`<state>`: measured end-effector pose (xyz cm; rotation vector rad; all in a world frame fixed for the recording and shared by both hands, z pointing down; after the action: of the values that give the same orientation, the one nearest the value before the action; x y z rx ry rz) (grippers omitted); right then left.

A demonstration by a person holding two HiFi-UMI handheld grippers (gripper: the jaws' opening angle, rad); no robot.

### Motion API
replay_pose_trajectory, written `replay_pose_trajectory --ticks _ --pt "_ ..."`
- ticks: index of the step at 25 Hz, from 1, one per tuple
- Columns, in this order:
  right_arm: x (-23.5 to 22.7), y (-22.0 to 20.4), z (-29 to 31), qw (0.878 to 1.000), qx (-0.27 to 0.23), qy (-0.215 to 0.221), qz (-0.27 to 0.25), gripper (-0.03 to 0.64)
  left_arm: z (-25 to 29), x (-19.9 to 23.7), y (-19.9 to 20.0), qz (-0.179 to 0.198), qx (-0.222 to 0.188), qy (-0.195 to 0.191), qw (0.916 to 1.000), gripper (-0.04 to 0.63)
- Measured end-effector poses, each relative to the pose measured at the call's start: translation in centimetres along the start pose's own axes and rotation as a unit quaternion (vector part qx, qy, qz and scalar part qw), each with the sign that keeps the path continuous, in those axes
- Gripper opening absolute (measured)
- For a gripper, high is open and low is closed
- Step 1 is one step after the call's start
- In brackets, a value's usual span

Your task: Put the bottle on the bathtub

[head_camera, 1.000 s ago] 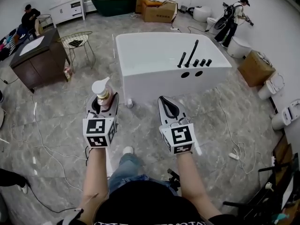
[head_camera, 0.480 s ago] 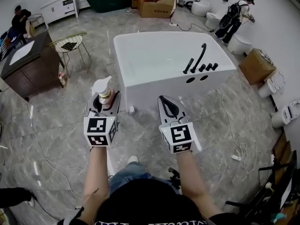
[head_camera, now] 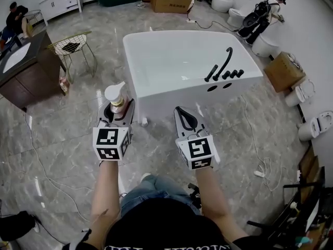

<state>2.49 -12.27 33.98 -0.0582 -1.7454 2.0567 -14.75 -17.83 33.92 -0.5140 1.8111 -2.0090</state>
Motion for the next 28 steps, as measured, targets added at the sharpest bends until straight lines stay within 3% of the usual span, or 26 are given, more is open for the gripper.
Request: replay_pose_trajectory --ticks 13,28 --pt "-3.6 -2.1 6.2 1.0 0.017 0.022 0.011 0.015 7.1 1.8 -2.5 -0.011 0.03 0.013 0.9994 0.218" --pt "-11.8 -5.9 15.2 0.997 0.037 0.052 0.038 0.015 20.3 2.3 -6.3 -0.022 0.077 0.021 0.9966 0.218"
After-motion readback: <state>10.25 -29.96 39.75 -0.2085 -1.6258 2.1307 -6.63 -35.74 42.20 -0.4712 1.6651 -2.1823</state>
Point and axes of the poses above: the fingertips, and each gripper's own axes: z forward along the fingers, x to its left, y out of its top, the point moved 2 cm from there along -z, backward along the fingers, and after that the axes turned 2 degrees about -y, right-handed, at the moved point
